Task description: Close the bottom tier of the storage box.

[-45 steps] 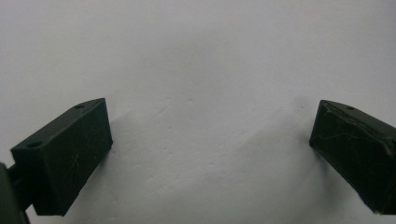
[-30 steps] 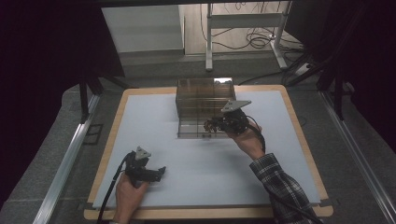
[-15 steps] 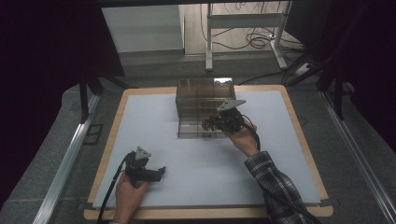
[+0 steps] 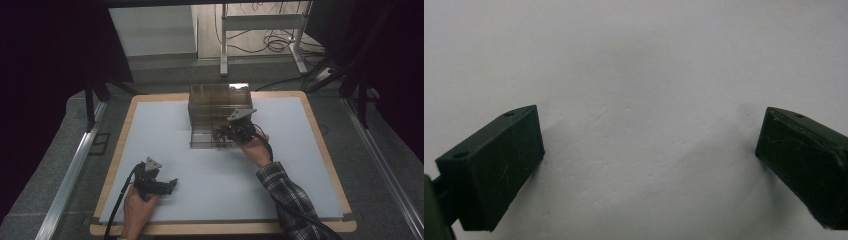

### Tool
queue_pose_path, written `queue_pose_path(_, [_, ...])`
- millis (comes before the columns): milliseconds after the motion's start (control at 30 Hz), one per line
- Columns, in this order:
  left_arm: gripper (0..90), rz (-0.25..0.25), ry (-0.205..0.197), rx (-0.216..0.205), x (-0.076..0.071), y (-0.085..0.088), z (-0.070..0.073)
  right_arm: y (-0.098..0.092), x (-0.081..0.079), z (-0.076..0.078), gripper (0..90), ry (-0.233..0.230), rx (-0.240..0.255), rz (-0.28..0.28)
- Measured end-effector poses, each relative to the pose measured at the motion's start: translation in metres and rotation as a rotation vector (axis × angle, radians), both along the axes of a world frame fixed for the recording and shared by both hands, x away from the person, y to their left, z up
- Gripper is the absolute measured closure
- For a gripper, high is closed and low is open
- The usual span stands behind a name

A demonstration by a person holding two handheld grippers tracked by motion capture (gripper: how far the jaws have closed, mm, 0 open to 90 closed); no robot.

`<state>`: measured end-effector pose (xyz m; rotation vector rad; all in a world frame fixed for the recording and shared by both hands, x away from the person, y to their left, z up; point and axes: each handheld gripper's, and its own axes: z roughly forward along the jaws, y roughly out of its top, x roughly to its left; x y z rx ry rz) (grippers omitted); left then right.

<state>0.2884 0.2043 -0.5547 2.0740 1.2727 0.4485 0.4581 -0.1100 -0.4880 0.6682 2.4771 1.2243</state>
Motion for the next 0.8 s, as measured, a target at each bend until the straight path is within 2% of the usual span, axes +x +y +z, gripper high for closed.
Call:
queue_pose_path(400, [0.0, 0.0, 0.0, 0.0, 0.0, 0.0, 0.0, 0.007, 0.004, -0.012, 80.7, 0.004, -0.028, -0.003])
queue_pose_path(800, [0.0, 0.0, 0.0, 0.0, 0.0, 0.0, 0.0, 0.004, 0.009, -0.023, 80.6, 0.016, -0.062, -0.023])
